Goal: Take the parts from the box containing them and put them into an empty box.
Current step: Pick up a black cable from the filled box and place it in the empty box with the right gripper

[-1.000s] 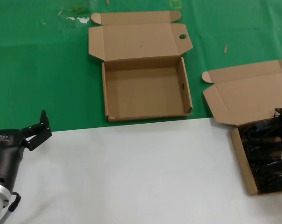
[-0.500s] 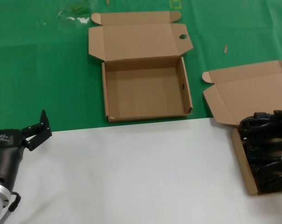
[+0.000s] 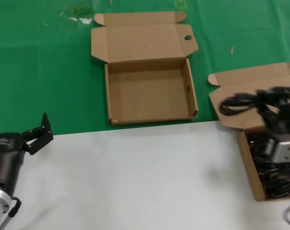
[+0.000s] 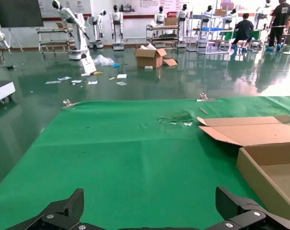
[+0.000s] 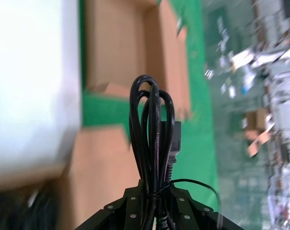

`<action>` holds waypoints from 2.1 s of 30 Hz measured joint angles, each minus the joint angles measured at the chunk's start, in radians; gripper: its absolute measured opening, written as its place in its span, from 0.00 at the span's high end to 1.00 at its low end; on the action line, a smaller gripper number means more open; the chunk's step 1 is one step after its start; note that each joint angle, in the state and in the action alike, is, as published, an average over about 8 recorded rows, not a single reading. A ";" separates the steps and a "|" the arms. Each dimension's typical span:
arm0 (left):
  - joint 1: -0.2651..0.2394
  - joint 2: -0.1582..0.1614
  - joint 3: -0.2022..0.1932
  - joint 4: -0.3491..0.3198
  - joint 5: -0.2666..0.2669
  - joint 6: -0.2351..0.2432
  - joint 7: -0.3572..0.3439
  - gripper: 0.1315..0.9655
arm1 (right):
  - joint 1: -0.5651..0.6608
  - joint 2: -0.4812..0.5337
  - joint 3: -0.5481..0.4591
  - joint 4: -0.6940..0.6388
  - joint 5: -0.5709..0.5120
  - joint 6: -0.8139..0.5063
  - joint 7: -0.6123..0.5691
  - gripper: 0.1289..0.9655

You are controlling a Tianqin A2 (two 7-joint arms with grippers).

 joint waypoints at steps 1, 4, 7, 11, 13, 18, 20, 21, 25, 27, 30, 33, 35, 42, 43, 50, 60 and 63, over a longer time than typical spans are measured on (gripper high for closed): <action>0.000 0.000 0.000 0.000 0.000 0.000 0.000 0.00 | 0.008 -0.021 -0.001 0.007 -0.003 0.006 -0.013 0.89; 0.000 0.000 0.000 0.000 0.000 0.000 0.000 0.00 | 0.048 -0.107 -0.019 0.006 -0.016 0.017 -0.061 0.89; 0.000 0.000 0.000 0.000 0.000 0.000 0.000 0.00 | 0.105 -0.210 -0.049 -0.029 -0.029 0.017 -0.107 0.89; 0.000 0.000 0.000 0.000 0.000 0.000 0.000 0.00 | 0.188 -0.356 -0.090 -0.118 -0.054 -0.001 -0.144 0.89; 0.000 0.000 0.000 0.000 0.000 0.000 0.000 0.00 | 0.225 -0.425 -0.106 -0.177 -0.071 -0.017 -0.149 0.89; 0.000 0.000 0.000 0.000 0.000 0.000 0.000 0.00 | 0.294 -0.567 -0.128 -0.341 -0.133 -0.070 -0.134 0.89; 0.000 0.000 0.000 0.000 0.000 0.000 0.000 0.00 | 0.310 -0.608 -0.129 -0.402 -0.164 -0.093 -0.122 0.89; 0.000 0.000 0.000 0.000 0.000 0.000 0.000 0.00 | 0.317 -0.625 -0.128 -0.430 -0.180 -0.104 -0.114 0.89; 0.000 0.000 0.000 0.000 0.000 0.000 0.000 0.00 | 0.335 -0.677 -0.124 -0.518 -0.231 -0.140 -0.087 0.89; 0.000 0.000 0.000 0.000 0.000 0.000 0.000 0.00 | 0.341 -0.691 -0.124 -0.543 -0.245 -0.150 -0.078 0.89; 0.000 0.000 0.000 0.000 0.000 0.000 0.000 0.00 | 0.344 -0.699 -0.124 -0.558 -0.252 -0.155 -0.073 0.88; 0.000 0.000 0.000 0.000 0.000 0.000 0.000 0.00 | 0.345 -0.700 -0.124 -0.560 -0.253 -0.156 -0.073 0.88; 0.000 0.000 0.000 0.000 0.000 0.000 0.000 0.00 | 0.345 -0.700 -0.124 -0.560 -0.253 -0.156 -0.073 0.88; 0.000 0.000 0.000 0.000 0.000 0.000 0.000 0.00 | 0.345 -0.700 -0.124 -0.560 -0.253 -0.156 -0.072 0.83; 0.000 0.000 0.000 0.000 0.000 0.000 0.000 0.00 | 0.345 -0.700 -0.124 -0.560 -0.253 -0.156 -0.072 0.82; 0.000 0.000 0.000 0.000 0.000 0.000 0.000 0.00 | 0.345 -0.700 -0.124 -0.560 -0.253 -0.156 -0.073 0.73; 0.000 0.000 0.000 0.000 0.000 0.000 0.000 0.00 | 0.345 -0.700 -0.124 -0.560 -0.253 -0.156 -0.073 0.51; 0.000 0.000 0.000 0.000 0.000 0.000 0.000 0.00 | 0.345 -0.700 -0.124 -0.560 -0.253 -0.156 -0.073 0.42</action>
